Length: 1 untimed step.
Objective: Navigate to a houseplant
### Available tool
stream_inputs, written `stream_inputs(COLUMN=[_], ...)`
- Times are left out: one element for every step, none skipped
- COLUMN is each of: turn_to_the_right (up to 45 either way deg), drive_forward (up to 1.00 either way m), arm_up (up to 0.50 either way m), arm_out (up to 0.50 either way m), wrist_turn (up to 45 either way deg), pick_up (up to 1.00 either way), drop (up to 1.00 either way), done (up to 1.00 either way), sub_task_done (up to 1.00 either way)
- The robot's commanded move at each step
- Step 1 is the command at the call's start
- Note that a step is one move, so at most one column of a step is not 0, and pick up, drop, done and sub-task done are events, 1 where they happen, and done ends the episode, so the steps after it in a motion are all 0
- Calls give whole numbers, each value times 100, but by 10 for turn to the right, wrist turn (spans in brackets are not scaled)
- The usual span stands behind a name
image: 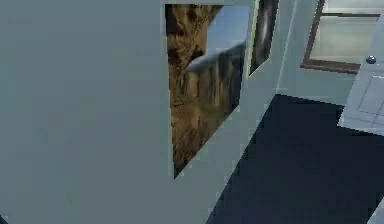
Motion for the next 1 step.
stream_inputs(turn_to_the_right=[360], drive_forward=[0], arm_up=[0], arm_out=[0], wrist_turn=[0], pick_up=[0], drop=[0], done=[0], sub_task_done=[0])
